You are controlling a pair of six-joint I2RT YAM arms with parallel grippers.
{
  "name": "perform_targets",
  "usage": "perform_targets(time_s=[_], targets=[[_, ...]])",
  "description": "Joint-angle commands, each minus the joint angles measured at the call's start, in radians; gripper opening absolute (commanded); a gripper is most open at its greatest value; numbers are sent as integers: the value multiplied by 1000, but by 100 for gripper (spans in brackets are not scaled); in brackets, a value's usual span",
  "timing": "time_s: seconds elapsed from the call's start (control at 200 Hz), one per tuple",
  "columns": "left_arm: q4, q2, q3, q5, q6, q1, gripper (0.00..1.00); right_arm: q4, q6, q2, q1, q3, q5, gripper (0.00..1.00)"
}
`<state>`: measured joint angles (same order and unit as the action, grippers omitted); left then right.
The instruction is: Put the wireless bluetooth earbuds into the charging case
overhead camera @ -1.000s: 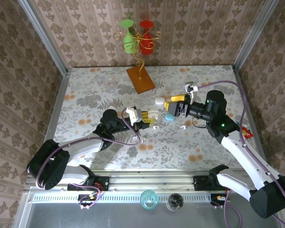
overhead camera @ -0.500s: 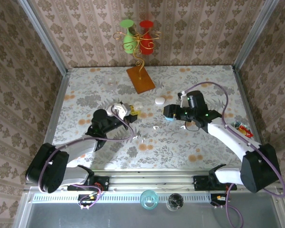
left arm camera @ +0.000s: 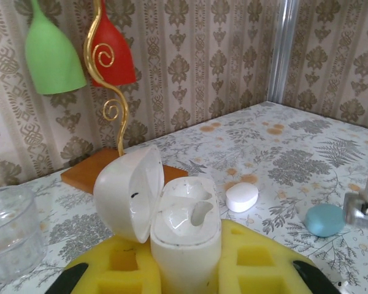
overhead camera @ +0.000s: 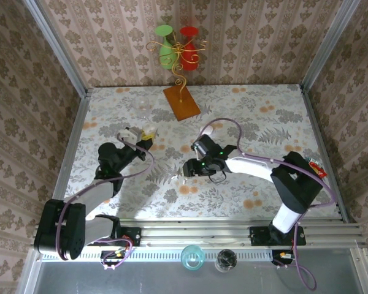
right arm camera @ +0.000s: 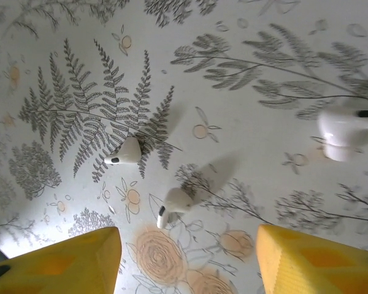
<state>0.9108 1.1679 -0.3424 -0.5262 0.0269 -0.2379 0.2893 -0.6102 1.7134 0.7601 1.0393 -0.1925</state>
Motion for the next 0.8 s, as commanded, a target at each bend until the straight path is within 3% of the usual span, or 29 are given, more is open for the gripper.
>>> perform_targets(time_s=[0.0, 0.42, 0.795], targets=[[51, -33, 18, -26, 29, 20, 0, 109, 25, 60, 44, 86, 129, 59], [-28, -116, 29, -22, 50, 75, 0, 378, 153, 281, 184, 343, 412, 58], [-52, -118, 11, -34, 45, 75, 0, 428, 157, 248, 191, 330, 414, 53]])
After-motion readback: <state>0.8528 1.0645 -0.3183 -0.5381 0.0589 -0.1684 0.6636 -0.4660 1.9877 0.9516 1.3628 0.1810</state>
